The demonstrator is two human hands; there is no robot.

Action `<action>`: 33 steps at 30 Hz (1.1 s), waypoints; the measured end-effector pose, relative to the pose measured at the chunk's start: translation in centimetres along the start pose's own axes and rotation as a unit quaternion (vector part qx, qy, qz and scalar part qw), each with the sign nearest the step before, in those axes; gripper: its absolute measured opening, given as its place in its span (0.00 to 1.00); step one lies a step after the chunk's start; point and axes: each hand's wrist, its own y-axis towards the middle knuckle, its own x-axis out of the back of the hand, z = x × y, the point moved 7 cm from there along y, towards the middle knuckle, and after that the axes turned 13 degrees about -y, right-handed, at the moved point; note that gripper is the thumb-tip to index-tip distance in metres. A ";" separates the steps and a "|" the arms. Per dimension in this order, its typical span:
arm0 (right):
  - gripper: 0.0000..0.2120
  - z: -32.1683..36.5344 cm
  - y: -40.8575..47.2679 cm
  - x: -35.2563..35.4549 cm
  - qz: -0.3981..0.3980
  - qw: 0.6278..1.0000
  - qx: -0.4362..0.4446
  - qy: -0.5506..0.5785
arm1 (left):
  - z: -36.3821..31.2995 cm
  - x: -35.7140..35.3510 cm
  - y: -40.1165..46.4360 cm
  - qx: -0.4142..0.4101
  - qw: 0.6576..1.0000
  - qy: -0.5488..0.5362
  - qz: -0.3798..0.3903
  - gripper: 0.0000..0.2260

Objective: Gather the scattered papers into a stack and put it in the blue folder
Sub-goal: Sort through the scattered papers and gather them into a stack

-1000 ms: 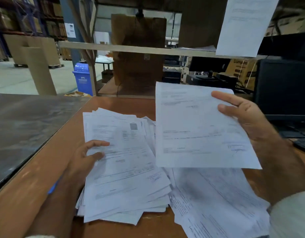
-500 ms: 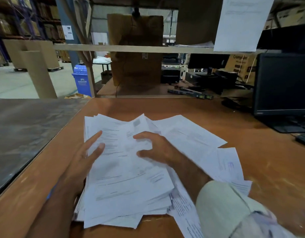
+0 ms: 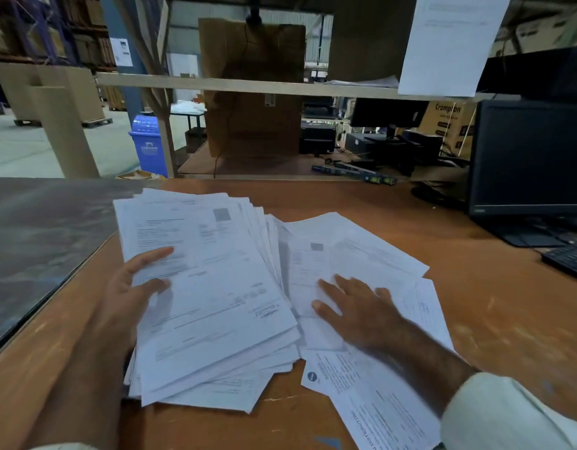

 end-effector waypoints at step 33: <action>0.19 -10.3 -2.6 13.8 -0.250 0.886 0.011 0.390 | 1.9 -0.6 0.3 -0.002 0.996 0.075 0.051 0.20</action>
